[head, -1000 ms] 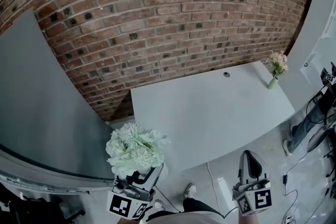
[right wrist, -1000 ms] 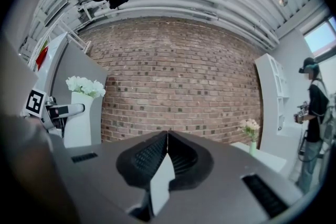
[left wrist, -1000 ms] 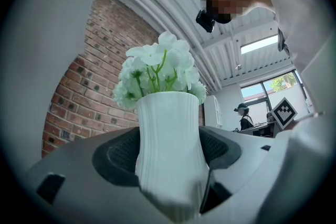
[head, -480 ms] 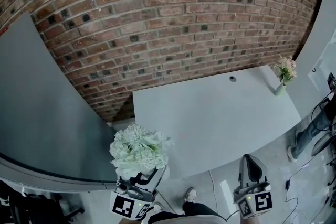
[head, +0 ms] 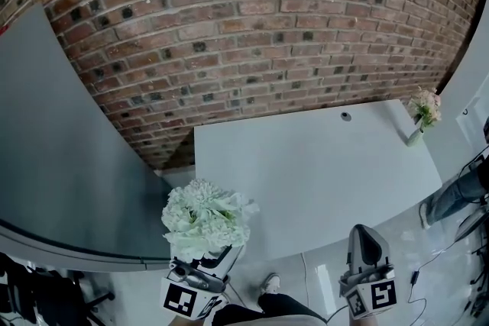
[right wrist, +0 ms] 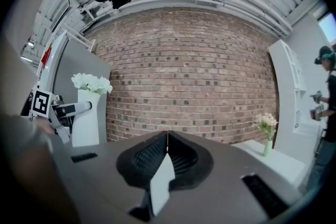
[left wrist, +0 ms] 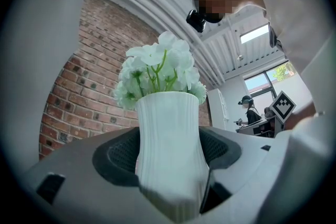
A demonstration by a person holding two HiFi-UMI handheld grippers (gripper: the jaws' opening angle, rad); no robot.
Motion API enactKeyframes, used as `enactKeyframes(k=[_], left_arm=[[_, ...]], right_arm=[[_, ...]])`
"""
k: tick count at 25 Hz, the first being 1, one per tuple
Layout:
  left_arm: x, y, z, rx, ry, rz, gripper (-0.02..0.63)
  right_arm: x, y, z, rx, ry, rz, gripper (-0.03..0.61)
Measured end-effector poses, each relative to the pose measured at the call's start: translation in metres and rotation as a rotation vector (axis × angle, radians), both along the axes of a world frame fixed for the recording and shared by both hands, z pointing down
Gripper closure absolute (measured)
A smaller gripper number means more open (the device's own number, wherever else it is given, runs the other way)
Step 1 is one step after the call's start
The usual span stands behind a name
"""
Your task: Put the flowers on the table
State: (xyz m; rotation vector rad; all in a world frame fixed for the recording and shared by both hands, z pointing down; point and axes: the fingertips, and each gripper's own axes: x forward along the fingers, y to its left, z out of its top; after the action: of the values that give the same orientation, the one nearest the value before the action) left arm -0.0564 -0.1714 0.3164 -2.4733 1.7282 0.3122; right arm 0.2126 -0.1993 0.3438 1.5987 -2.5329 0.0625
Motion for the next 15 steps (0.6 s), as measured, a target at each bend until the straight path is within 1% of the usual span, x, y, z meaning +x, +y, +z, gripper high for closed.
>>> enactKeyframes(k=[5,10,15], left_arm=[[0.002,-0.003,0.012,-0.006,0.001,-0.019,0.262],[0.004,-0.008,0.019,-0.005,0.000,-0.018,0.261],[0.003,-0.019,0.027,-0.004,0.001,-0.017,0.261]], right_arm=[[0.002,-0.006,0.010,-0.003,0.007,-0.021,0.561],[-0.002,-0.010,0.016,-0.012,0.016,-0.049,0.561],[-0.003,-0.018,0.015,0.026,0.003,-0.046,0.561]])
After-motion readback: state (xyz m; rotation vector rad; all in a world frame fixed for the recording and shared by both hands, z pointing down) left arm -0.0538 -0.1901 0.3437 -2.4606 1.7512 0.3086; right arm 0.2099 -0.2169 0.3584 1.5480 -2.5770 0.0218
